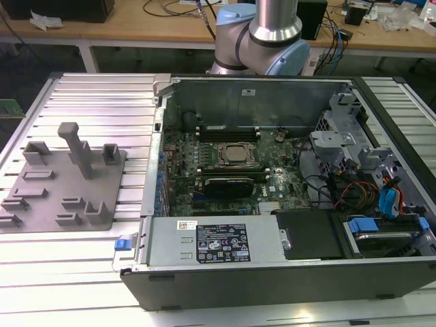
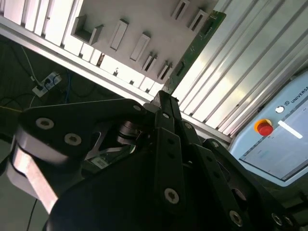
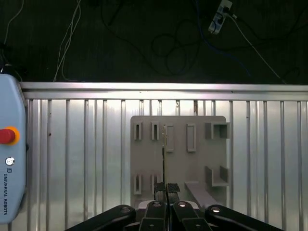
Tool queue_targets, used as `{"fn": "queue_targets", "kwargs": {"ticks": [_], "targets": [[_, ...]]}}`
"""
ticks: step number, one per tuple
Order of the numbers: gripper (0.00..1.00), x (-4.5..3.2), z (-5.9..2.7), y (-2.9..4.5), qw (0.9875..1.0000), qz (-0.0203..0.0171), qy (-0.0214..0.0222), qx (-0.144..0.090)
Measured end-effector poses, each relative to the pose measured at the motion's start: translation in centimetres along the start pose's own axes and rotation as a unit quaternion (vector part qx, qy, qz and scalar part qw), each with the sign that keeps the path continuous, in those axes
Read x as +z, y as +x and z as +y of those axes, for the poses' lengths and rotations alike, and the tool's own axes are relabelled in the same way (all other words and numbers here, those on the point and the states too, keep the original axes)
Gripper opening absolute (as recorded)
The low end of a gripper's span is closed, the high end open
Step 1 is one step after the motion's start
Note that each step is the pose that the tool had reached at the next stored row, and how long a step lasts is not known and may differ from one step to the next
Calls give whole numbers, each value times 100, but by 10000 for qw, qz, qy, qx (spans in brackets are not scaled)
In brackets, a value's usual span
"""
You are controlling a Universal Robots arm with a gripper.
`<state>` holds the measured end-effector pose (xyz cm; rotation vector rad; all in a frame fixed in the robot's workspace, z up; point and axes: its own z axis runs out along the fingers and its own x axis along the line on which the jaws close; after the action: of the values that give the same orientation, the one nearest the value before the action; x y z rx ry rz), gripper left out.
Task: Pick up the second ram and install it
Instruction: 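Pick up the second ram and move it above second insertion slot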
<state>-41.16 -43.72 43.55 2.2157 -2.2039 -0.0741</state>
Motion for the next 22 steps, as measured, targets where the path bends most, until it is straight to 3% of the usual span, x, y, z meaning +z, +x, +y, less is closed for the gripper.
{"fn": "queue_targets", "kwargs": {"ticks": [22], "targets": [[9, -14, -325, 1, 10000, 0, 1, 0]]}}
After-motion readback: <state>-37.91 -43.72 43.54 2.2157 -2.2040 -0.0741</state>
